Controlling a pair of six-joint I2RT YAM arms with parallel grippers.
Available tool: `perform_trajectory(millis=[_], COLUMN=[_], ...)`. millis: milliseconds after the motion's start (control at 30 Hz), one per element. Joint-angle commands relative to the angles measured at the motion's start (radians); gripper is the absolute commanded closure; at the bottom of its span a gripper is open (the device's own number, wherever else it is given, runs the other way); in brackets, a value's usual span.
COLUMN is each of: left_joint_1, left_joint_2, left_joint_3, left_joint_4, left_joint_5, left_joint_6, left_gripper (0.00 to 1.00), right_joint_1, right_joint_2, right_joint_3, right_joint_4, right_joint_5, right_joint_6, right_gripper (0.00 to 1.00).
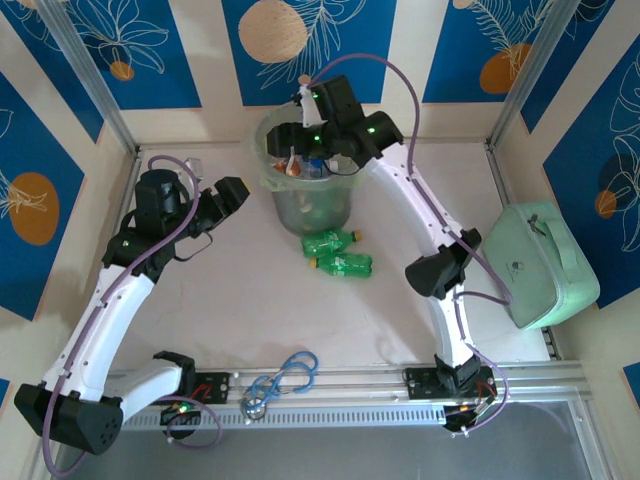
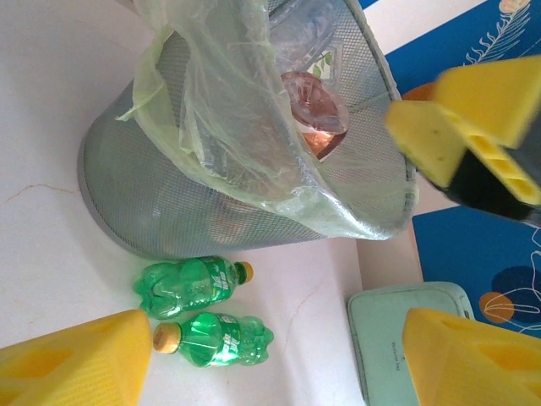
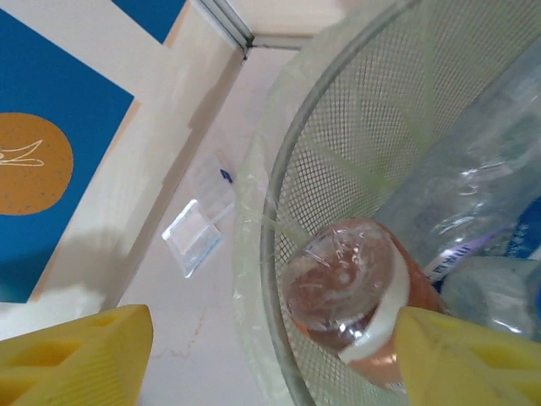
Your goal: Put the plastic bottles in the bin
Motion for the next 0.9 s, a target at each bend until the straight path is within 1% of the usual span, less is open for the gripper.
perform_trajectory(millis=[0, 100, 167, 267, 333, 467, 567, 667, 767, 867], left_joint_1=[0.006, 0.006, 0.006, 0.006, 0.006, 0.005, 0.005, 0.005, 0.004, 0.004], left_joint_2=[0.001, 0.01, 0.01, 0.008, 0.007, 0.013, 0.013, 0.012, 0.007, 0.003], left_joint_3=[0.017, 0.014, 0.012, 0.005, -0.004, -0.025, -0.041, -0.047, -0.054, -0.058], left_joint_4=[0.016, 0.026, 0.033, 0.048, 0.067, 0.097, 0.107, 0.11, 0.108, 0.104], left_joint_5=[0.016, 0.039, 0.053, 0.072, 0.092, 0.12, 0.124, 0.124, 0.121, 0.126], left_joint_6=[0.018, 0.019, 0.021, 0.026, 0.026, 0.012, 0.003, -0.004, -0.007, -0.007], left_gripper=[0.23, 0.24, 0.25, 0.25, 0.26, 0.27, 0.27, 0.28, 0.28, 0.28], right_joint_1=[-0.026, -0.034, -0.042, -0.072, -0.103, -0.166, -0.223, -0.267, -0.295, -0.29], right_joint_2=[-0.115, -0.232, -0.357, -0.536, -0.632, -0.758, -0.783, -0.767, -0.713, -0.668], right_joint_3=[0.007, -0.145, -0.334, -0.62, -0.781, -1.062, -1.233, -1.364, -1.436, -1.465], right_joint_4=[-0.042, -0.016, 0.052, 0.144, 0.175, 0.206, 0.252, 0.322, 0.374, 0.419], right_joint_5=[0.022, 0.056, 0.063, 0.039, 0.017, -0.033, -0.14, -0.211, -0.245, -0.245], right_joint_6=[0.0, -0.019, -0.027, -0.017, -0.001, 0.037, 0.057, 0.061, 0.056, 0.039], right_gripper=[0.22, 0.22, 0.2, 0.16, 0.14, 0.11, 0.09, 0.09, 0.08, 0.09])
